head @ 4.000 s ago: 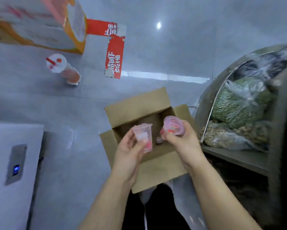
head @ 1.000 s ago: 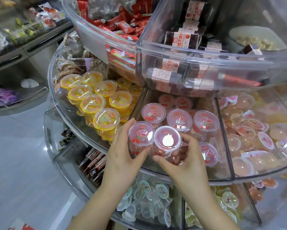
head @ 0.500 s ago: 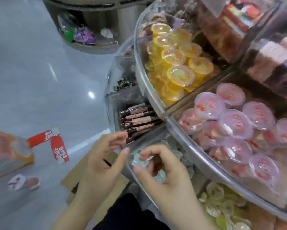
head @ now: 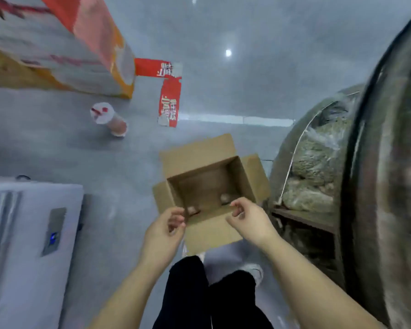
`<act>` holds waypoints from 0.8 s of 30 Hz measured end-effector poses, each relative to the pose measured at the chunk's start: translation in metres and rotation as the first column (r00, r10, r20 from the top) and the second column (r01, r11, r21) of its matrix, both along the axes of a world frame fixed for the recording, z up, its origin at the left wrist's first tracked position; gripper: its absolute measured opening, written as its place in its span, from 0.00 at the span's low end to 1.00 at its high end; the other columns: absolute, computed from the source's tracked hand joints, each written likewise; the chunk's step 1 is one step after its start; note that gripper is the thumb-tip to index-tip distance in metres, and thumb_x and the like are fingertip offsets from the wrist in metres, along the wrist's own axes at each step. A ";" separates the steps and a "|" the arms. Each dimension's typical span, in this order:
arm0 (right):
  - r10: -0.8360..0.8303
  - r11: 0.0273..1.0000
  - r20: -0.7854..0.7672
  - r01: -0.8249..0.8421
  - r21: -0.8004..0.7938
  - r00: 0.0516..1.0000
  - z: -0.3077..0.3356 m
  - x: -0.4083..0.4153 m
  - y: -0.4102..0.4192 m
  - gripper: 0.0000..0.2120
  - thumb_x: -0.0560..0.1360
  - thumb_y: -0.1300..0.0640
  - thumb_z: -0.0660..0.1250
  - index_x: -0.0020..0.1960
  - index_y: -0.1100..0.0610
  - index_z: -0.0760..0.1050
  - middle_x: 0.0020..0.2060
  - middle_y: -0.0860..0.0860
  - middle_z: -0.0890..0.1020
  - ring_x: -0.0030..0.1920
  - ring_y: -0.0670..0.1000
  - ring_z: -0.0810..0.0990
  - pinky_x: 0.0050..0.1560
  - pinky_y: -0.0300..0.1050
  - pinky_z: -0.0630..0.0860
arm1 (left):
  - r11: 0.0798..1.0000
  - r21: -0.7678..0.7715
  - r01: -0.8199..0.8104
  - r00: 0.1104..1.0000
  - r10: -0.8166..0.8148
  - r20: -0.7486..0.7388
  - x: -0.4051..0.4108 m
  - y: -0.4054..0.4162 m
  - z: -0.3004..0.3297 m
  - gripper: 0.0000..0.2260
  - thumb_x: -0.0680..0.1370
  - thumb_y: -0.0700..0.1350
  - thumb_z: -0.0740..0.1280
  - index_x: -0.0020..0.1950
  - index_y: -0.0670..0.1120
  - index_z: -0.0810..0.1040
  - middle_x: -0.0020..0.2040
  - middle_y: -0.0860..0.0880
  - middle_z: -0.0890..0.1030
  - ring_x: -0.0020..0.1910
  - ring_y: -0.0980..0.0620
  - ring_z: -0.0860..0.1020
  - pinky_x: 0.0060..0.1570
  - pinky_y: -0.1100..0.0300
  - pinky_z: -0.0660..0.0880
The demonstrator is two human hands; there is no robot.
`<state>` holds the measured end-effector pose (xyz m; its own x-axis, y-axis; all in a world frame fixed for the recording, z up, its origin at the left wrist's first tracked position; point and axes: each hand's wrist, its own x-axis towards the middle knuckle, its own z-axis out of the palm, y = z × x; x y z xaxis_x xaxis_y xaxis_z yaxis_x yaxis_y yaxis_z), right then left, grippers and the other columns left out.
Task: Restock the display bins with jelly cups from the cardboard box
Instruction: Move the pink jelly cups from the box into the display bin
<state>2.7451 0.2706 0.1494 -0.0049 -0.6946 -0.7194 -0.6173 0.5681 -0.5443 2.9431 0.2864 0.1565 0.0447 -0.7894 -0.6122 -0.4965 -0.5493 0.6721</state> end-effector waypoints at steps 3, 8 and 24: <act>0.132 0.987 -0.080 -0.124 0.103 0.988 -0.099 0.003 -0.019 0.14 0.73 0.57 0.67 0.58 0.57 0.73 0.44 0.50 0.78 0.49 0.53 0.77 0.42 0.38 0.65 | 0.993 0.105 0.045 0.998 -0.048 0.026 -0.001 -0.006 -0.092 0.11 0.74 0.36 0.64 0.52 0.50 0.75 0.42 0.55 0.77 0.41 0.59 0.75 0.47 0.63 0.73; 0.333 0.929 -0.196 -0.285 0.237 0.922 -0.240 0.002 -0.052 0.15 0.75 0.56 0.65 0.61 0.58 0.72 0.59 0.56 0.78 0.59 0.57 0.76 0.56 0.44 0.71 | 0.939 0.326 -0.113 0.993 0.120 -0.001 -0.019 -0.036 -0.236 0.13 0.75 0.39 0.67 0.59 0.45 0.73 0.47 0.51 0.76 0.49 0.53 0.75 0.48 0.64 0.72; 0.130 0.927 -0.031 -0.111 0.360 0.991 -0.355 0.004 -0.081 0.18 0.75 0.58 0.66 0.63 0.63 0.72 0.56 0.58 0.78 0.54 0.56 0.78 0.54 0.47 0.74 | 0.805 0.477 0.353 0.734 -0.554 0.392 -0.034 -0.056 -0.383 0.19 0.78 0.52 0.60 0.67 0.46 0.69 0.66 0.41 0.67 0.66 0.42 0.65 0.65 0.53 0.65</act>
<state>2.7487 0.1900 -0.2054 0.0179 -0.3904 -0.9205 -0.7157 0.6379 -0.2845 2.9088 0.2304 -0.2270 0.1089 -0.5306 -0.8406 -0.9482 -0.3093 0.0724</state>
